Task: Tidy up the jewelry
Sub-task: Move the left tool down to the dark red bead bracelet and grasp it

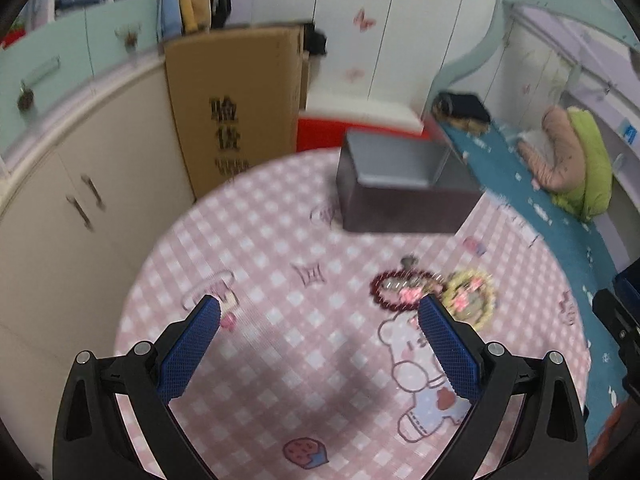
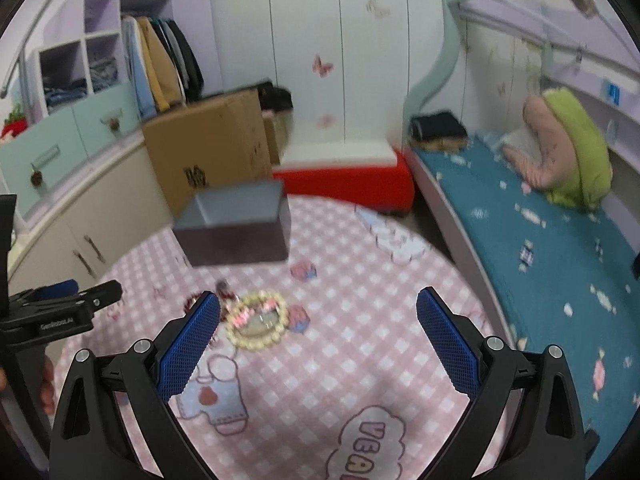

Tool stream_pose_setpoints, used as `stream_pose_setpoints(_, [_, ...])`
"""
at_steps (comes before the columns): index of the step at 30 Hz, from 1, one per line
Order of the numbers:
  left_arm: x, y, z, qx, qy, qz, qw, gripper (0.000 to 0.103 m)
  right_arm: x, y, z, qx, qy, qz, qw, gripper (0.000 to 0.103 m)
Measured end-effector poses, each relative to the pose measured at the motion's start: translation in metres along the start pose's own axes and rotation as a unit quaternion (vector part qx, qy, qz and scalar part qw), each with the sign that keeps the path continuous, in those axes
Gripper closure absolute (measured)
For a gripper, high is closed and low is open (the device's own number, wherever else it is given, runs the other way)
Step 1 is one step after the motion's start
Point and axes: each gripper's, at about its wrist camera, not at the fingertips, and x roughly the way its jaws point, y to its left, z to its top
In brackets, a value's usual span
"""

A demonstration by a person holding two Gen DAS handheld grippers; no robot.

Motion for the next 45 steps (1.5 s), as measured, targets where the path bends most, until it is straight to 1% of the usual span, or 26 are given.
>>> stream_pose_setpoints(3, [0.030,-0.005,-0.003,0.009,0.024,0.010,0.9996,0.007,0.019,-0.004,-0.008,0.001,0.026,0.001,1.000,0.007])
stream_pose_setpoints(5, [0.048,-0.006,-0.003,0.006,0.040,0.007,0.9991,0.007,0.031,-0.005,-0.010,0.001,0.038,0.001,0.999,0.007])
stream_pose_setpoints(10, [0.073,-0.011,0.000,0.000,0.066,-0.008,0.9978,0.007,0.050,-0.012,-0.019,0.007,0.063,-0.002,0.998,0.007])
stream_pose_setpoints(12, [0.082,-0.015,0.002,0.005,0.075,-0.002,0.9971,0.007,0.055,-0.014,-0.021,0.010,0.070,-0.002,0.998,0.007])
stream_pose_setpoints(14, [0.089,-0.017,0.003,0.007,0.076,0.003,0.9971,0.007,0.059,-0.016,-0.022,0.012,0.073,-0.001,0.997,0.007])
stream_pose_setpoints(18, [0.095,-0.020,0.007,0.024,0.071,0.030,0.9968,0.006,0.066,-0.019,-0.023,0.013,0.081,0.002,0.997,0.007])
stream_pose_setpoints(20, [0.095,-0.019,0.007,0.033,0.069,0.029,0.9966,0.006,0.068,-0.019,-0.023,0.013,0.083,0.004,0.996,0.007])
stream_pose_setpoints(22, [0.094,-0.015,0.006,0.037,0.068,0.037,0.9963,0.006,0.070,-0.019,-0.023,0.014,0.084,0.006,0.996,0.007])
stream_pose_setpoints(25, [0.091,-0.003,0.004,0.035,0.063,0.038,0.9967,0.006,0.071,-0.018,-0.022,0.013,0.084,0.010,0.996,0.007])
stream_pose_setpoints(30, [0.083,0.017,-0.003,0.020,0.071,0.047,0.9961,0.008,0.073,-0.015,-0.022,0.010,0.086,0.014,0.996,0.007])
stream_pose_setpoints(31, [0.082,0.019,-0.004,0.019,0.073,0.047,0.9960,0.009,0.074,-0.014,-0.022,0.009,0.086,0.015,0.996,0.007])
stream_pose_setpoints(33, [0.077,0.023,-0.007,0.023,0.067,0.043,0.9966,0.021,0.074,-0.012,-0.023,0.007,0.087,0.017,0.996,0.007])
stream_pose_setpoints(35, [0.073,0.021,-0.010,0.042,0.049,0.030,0.9975,0.029,0.075,-0.010,-0.023,0.007,0.087,0.020,0.996,0.007])
stream_pose_setpoints(36, [0.072,0.019,-0.011,0.049,0.046,0.025,0.9974,0.034,0.075,-0.008,-0.023,0.006,0.088,0.021,0.996,0.007])
stream_pose_setpoints(37, [0.071,0.017,-0.012,0.051,0.045,0.023,0.9974,0.037,0.074,-0.006,-0.023,0.005,0.088,0.021,0.996,0.007])
stream_pose_setpoints(39, [0.069,0.012,-0.011,0.062,0.043,0.018,0.9970,0.050,0.073,-0.003,-0.023,0.001,0.087,0.022,0.996,0.007])
stream_pose_setpoints(40, [0.068,0.009,-0.011,0.065,0.042,0.014,0.9969,0.054,0.073,-0.002,-0.023,0.001,0.087,0.023,0.996,0.007])
stream_pose_setpoints(42, [0.068,0.003,-0.011,0.073,0.031,0.011,0.9968,0.066,0.072,0.000,-0.023,0.000,0.085,0.022,0.996,0.007])
stream_pose_setpoints(43, [0.069,0.001,-0.011,0.076,0.026,0.011,0.9967,0.068,0.071,0.000,-0.023,0.000,0.086,0.021,0.996,0.007])
stream_pose_setpoints(45, [0.069,-0.003,-0.009,0.083,0.027,0.002,0.9962,0.079,0.070,-0.001,-0.023,0.000,0.085,0.021,0.996,0.007])
